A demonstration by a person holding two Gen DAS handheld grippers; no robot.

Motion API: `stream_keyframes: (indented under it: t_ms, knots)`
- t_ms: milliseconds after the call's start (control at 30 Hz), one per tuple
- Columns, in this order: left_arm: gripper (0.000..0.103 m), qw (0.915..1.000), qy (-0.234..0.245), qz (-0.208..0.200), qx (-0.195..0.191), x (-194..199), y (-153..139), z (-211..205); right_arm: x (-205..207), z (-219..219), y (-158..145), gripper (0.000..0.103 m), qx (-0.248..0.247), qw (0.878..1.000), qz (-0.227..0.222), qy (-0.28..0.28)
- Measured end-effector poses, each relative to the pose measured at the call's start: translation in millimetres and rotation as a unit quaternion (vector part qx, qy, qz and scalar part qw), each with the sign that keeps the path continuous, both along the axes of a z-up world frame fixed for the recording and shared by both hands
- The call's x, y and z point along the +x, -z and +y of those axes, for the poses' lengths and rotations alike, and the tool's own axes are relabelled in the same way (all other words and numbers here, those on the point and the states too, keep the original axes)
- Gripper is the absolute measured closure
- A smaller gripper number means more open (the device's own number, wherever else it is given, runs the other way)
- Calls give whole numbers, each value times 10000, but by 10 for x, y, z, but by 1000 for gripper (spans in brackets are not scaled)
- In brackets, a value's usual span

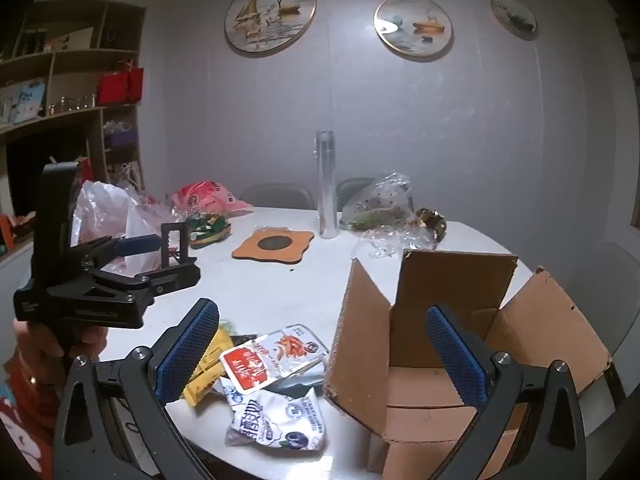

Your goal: Organize snacks

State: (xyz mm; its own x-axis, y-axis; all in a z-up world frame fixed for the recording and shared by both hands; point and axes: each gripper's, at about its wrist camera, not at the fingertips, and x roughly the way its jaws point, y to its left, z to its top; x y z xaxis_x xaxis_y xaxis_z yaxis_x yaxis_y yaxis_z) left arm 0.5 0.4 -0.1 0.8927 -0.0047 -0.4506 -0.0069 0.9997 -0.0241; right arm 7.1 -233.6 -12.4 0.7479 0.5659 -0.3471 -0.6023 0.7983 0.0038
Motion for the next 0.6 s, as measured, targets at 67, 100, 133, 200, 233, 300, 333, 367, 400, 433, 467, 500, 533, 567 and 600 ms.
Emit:
stream_keyframes:
  t_ms: [67,100,133,200,233,300,333,367,400,433,467,500,533,567,600]
  knots:
    - [1,10000,-22,14,6,7,1,1,1,-8,-4,0,-54,10000,38,43]
    - [1,10000,-34,15,10,9,1,1,0,-18,-8,0,-67,10000,4,72]
    - [1,10000,-42,14,9,11,0,0,1,-36,-13,0,-65,9999,-23,107]
    - [1,10000,-23,-14,-4,-4,35,-35,-82,3,-11,0,-129,9998,-79,111]
    - [1,10000,-28,-28,-1,-7,37,-46,-40,-16,-4,0,-131,9999,-33,24]
    - [1,10000,-29,-41,10,-8,45,-75,-19,-6,4,0,-108,9999,29,3]
    - [1,10000,1,-4,-32,1,38,-25,-2,-24,-25,0,-39,9999,108,7]
    - [1,10000,6,-22,-62,-23,30,-7,1,-39,-48,0,-33,9999,130,-11]
    - [1,10000,11,-17,-70,-21,33,-1,5,-23,-29,0,-44,9999,132,-32]
    - [1,10000,8,-8,-86,-10,35,21,-12,-35,-3,0,-19,9999,113,-25]
    - [1,10000,12,-8,-85,-10,36,21,-18,-30,3,0,-25,9999,108,-29]
    - [1,10000,13,-14,-87,-15,28,21,-20,-25,7,0,-32,9999,116,-43]
    - [1,10000,10,-12,-86,-11,32,15,-20,-21,9,0,-27,9999,140,-61]
    - [1,10000,19,-11,-89,-13,33,14,-20,-18,11,0,-7,9998,171,-86]
    - [1,10000,27,-2,-89,-9,31,13,-23,-15,13,0,12,9997,204,-125]
